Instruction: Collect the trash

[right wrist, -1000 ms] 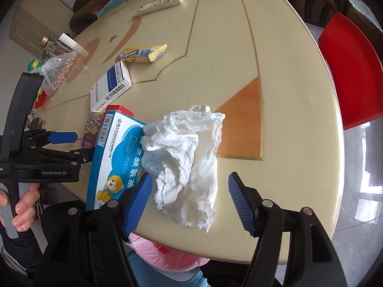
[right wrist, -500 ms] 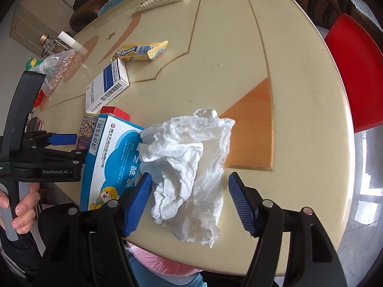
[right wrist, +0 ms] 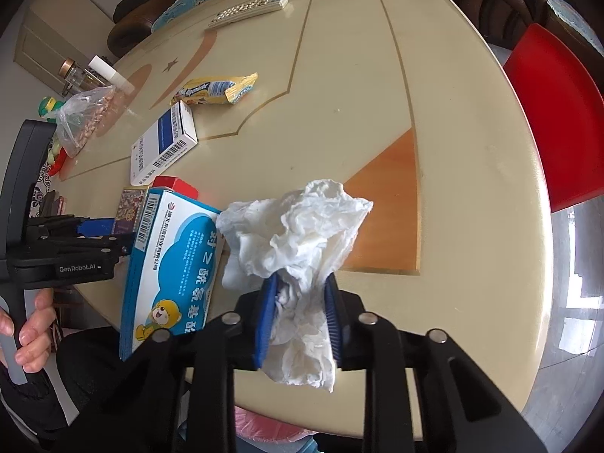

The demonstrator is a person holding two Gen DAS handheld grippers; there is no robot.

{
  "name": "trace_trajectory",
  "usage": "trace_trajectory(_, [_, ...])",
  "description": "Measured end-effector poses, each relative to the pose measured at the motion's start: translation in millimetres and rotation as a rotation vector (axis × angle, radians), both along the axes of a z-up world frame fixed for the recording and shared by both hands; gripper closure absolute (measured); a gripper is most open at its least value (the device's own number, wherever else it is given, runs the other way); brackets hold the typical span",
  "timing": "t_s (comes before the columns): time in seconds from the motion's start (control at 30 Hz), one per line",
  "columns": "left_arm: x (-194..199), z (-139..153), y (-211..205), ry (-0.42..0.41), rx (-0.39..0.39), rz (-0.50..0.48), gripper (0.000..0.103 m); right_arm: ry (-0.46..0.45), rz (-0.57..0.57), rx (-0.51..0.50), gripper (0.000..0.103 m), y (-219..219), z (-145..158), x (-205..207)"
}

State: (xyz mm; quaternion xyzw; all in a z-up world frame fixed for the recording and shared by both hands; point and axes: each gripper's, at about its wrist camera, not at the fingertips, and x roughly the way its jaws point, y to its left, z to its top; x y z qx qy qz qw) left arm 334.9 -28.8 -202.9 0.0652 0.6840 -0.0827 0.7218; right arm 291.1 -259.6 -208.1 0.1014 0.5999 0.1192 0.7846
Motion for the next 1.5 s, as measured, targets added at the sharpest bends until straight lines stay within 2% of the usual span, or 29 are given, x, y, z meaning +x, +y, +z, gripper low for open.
trace_trajectory(0.17, [0.2, 4.4, 13.4, -0.018, -0.005, 0.011, 0.042, -0.026, -0.014, -0.003, 0.088, -3.2, 6.2, -3.9])
trace_trajectory(0.53, [-12.4, 23.0, 26.8, -0.059, -0.004, 0.007, 0.042, -0.078, -0.022, -0.040, 0.089, -3.0, 25.2, -15.4])
trace_trajectory(0.83, [-47.2, 61.1, 41.0, -0.129, -0.001, 0.010, 0.042, -0.142, -0.052, -0.072, 0.089, -9.5, 52.1, -26.6])
trace_trajectory(1.03, [-64.2, 92.0, 58.6, -0.176, -0.009, 0.006, 0.042, -0.202, -0.052, -0.090, 0.089, -7.6, 80.3, -39.5])
trace_trajectory(1.27, [-81.7, 118.6, 38.5, -0.257, -0.022, -0.025, 0.042, -0.300, -0.024, -0.091, 0.089, 3.6, 130.1, -72.7])
trace_trajectory(1.5, [-109.8, 150.7, 37.4, -0.340, -0.043, -0.056, 0.042, -0.379, 0.020, -0.084, 0.089, 20.3, 171.5, -115.6])
